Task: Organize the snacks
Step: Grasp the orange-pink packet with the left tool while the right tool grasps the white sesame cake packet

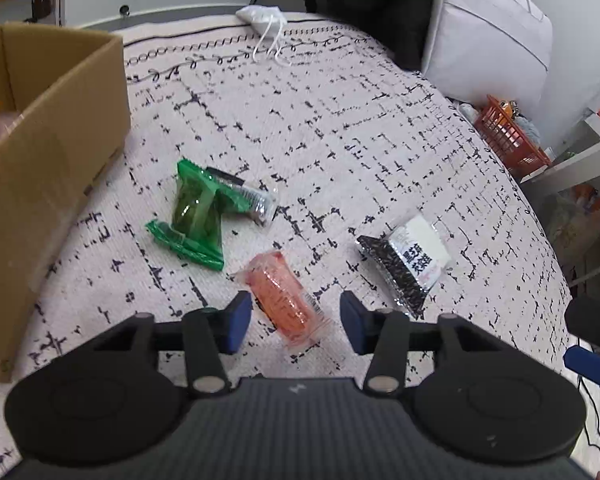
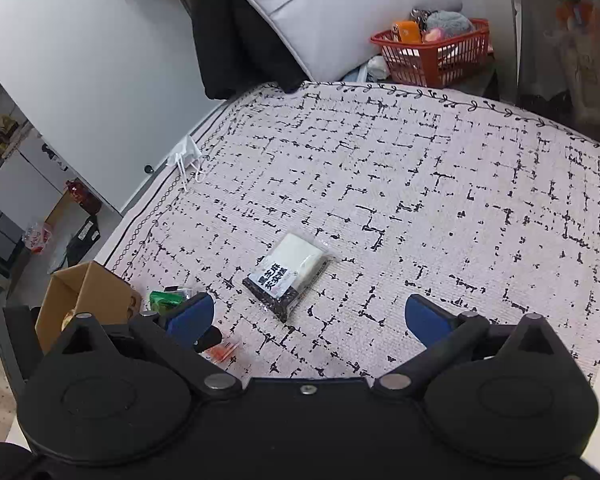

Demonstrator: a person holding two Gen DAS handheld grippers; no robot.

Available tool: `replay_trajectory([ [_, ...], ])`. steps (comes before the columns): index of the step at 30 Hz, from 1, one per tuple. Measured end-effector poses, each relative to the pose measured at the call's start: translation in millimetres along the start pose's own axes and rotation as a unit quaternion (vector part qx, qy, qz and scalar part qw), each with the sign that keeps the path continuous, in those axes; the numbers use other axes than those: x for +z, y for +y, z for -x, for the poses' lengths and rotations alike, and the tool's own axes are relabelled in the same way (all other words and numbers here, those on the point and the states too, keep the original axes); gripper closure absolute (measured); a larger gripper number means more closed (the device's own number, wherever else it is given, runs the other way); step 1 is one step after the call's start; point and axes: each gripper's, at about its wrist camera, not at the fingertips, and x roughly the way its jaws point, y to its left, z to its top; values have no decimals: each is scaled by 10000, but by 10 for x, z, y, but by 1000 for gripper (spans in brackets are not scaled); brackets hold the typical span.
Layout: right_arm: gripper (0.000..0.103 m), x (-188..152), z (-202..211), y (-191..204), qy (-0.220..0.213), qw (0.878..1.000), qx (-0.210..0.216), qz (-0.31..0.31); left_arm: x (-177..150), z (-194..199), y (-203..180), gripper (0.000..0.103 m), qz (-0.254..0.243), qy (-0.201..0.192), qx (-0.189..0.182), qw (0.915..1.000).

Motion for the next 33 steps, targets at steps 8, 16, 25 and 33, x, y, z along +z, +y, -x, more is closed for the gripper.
replay_trajectory([
  [8, 0, 18, -130, -18, 104, 9999, 7, -53, 27, -151, -56, 56, -110, 53, 32, 9999],
  [16, 0, 18, -191, 19, 182, 9998, 63, -16, -5, -151, -30, 56, -170, -66, 118, 9998],
  [25, 0, 27, -274, 18, 236, 9990, 285, -241, 64, -162, -154, 82, -441, -226, 72, 9987],
  [33, 0, 69, -518, 86, 286, 9982, 231, -480, 283, 21, -81, 82, -409, -392, -70, 9984],
])
